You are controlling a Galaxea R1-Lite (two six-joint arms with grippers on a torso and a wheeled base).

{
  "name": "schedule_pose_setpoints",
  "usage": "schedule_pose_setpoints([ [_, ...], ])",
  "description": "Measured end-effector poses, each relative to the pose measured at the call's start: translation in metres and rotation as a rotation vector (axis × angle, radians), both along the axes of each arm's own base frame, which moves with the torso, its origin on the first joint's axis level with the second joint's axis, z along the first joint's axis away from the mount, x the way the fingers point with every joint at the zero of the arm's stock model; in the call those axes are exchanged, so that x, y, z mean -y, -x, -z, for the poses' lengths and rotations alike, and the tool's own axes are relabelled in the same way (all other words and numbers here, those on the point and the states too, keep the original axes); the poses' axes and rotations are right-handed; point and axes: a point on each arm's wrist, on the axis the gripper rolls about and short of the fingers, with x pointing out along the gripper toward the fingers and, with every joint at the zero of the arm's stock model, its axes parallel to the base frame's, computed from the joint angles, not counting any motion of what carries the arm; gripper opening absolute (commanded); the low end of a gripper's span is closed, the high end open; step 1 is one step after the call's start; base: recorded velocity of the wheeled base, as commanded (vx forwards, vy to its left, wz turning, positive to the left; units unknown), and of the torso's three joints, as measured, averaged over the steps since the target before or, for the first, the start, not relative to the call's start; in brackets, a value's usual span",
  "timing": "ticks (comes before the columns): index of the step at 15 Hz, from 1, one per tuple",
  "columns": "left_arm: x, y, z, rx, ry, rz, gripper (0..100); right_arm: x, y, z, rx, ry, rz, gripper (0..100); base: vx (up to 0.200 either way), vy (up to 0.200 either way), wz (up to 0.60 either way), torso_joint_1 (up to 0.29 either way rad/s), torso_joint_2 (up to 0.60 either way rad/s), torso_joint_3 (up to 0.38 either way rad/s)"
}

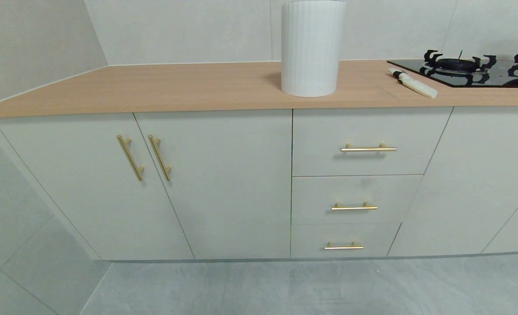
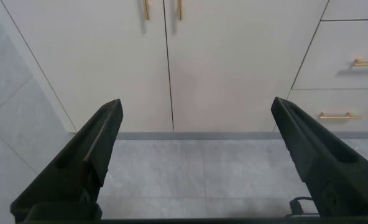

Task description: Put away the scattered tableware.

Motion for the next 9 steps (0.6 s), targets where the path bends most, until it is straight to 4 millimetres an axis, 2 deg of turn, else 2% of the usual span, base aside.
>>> schedule_pose_setpoints([
  [2, 0.0, 0.0, 0.0, 0.0, 0.0, 0.0, 100, -0.002, 0.015, 0.009, 0.068, -0.028, -0.015, 100, 0.0, 0.0, 0.0, 0.0, 0.0, 0.0],
  [3, 0.0, 0.0, 0.0, 0.0, 0.0, 0.0, 100, -0.003, 0.016, 0.015, 0.086, -0.033, -0.088, 100, 0.0, 0.0, 0.0, 0.0, 0.0, 0.0],
  [6, 0.0, 0.0, 0.0, 0.0, 0.0, 0.0, 100, -0.01, 0.005, 0.04, 0.07, -0.069, -0.377, 100, 0.0, 0.0, 0.0, 0.0, 0.0, 0.0],
  [9, 0.0, 0.0, 0.0, -0.001, 0.0, 0.0, 100, -0.012, -0.01, 0.073, -0.014, -0.084, -0.473, 100, 0.0, 0.0, 0.0, 0.0, 0.0, 0.0],
])
